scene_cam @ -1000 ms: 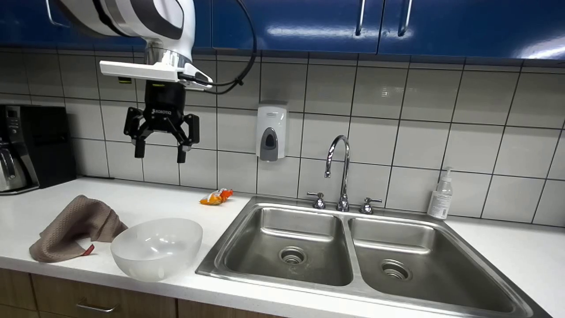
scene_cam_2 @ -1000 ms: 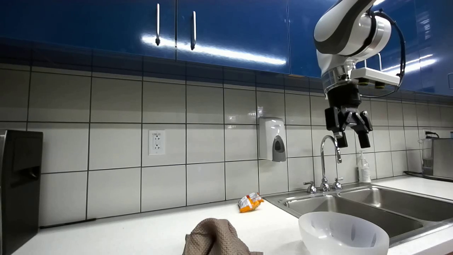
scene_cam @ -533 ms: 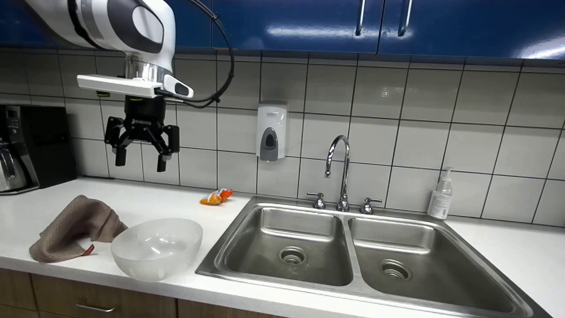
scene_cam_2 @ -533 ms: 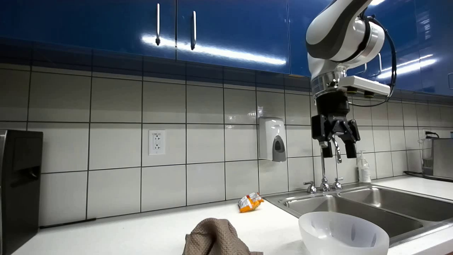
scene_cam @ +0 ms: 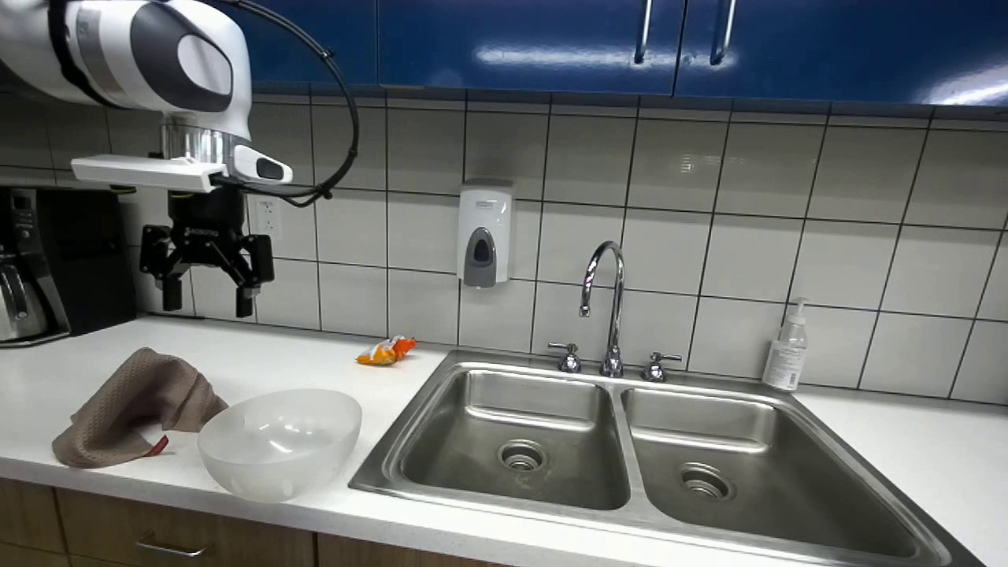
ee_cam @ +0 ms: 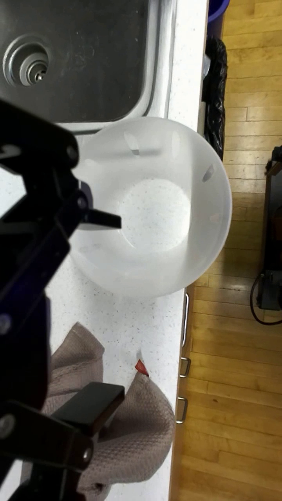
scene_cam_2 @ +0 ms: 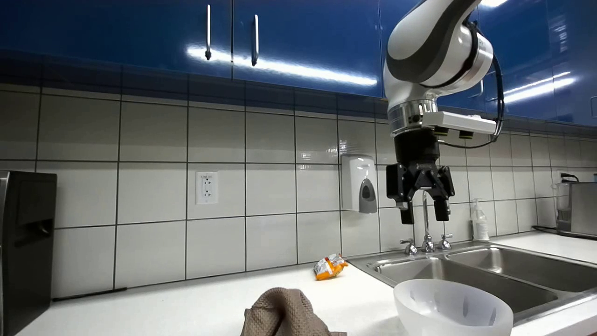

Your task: Put the towel in the bowl

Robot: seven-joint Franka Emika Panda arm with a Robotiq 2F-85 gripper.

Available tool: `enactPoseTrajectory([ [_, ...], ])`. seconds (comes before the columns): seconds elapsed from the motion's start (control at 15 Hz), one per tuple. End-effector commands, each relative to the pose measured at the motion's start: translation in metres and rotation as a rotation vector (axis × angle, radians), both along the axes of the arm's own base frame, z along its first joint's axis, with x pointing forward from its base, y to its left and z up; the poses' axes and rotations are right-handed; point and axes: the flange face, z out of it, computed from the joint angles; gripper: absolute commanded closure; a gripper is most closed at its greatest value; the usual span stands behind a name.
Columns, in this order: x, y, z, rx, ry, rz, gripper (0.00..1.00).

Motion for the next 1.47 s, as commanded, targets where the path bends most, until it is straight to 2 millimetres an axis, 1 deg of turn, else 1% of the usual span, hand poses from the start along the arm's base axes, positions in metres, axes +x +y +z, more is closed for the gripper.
enactPoseTrajectory([
  [0.0,-0.02,0.034,-0.001,0.009,0.006,-0.01,0.0],
  [0.2,-0.035,0.066,-0.004,0.03,0.015,0.004,0.0],
  [0.47,-0.045,0.105,-0.012,0.034,0.007,-0.004,0.0],
  [0.73,-0.051,0.138,-0.021,0.023,-0.009,-0.008,0.0],
  [0.87,-0.049,0.151,-0.03,0.015,-0.018,-0.013,0.0],
  [1.0,-0.043,0.161,-0.04,0.013,-0.026,-0.024,0.0],
  [1.2,-0.031,0.172,-0.056,0.014,-0.033,-0.044,0.0],
  [1.4,-0.013,0.183,-0.07,0.02,-0.03,-0.064,0.0],
])
